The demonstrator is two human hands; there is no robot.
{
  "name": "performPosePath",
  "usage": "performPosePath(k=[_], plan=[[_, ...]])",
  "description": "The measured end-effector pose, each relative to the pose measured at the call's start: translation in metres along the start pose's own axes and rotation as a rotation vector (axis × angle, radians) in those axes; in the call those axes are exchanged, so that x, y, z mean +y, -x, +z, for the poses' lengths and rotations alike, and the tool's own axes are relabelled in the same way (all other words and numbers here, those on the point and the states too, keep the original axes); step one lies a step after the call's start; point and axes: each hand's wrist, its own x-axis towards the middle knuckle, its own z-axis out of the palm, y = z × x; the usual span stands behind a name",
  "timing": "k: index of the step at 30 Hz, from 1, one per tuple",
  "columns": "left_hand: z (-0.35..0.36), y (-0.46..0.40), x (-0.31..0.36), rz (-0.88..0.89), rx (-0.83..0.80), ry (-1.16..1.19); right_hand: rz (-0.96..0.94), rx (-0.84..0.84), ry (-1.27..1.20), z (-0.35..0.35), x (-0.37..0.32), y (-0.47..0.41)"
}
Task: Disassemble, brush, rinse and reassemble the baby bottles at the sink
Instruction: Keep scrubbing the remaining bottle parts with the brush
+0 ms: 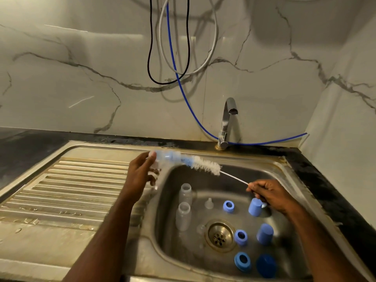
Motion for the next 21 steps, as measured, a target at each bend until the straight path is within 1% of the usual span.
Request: performPosePath(k=[2, 4, 6, 10, 14, 18, 21], plan=[[-0.001, -0.002, 0.0, -0.085, 0.008, 0.043, -0.008, -0.022, 0.011, 0.002, 0.0, 0.0], [0.009, -0.002, -0.002, -0.132, -0.014, 0.011, -0.01, -0.077, 0.022, 0.014, -0.004, 0.001], [0.014, -0.002, -0.002, -0.136, 0.004, 0.003, -0.015, -0.095, 0.019, 0.018, -0.007, 0.002], [-0.002, -0.008, -0.001, -0.173, 0.109, 0.061, 0.004, -0.052, -0.002, 0.007, -0.007, 0.002], [0.011, -0.001, -0.002, -0.126, 0.072, -0.034, 0.016, -0.149, 0.044, 0.025, -0.013, 0.006], [0.001, -0.005, 0.002, -0.179, 0.181, 0.01, 0.029, -0.062, 0.017, 0.013, -0.015, 0.007], [0.009, -0.001, -0.001, -0.179, 0.165, 0.006, 0.036, -0.113, 0.013, 0.021, -0.014, 0.007]])
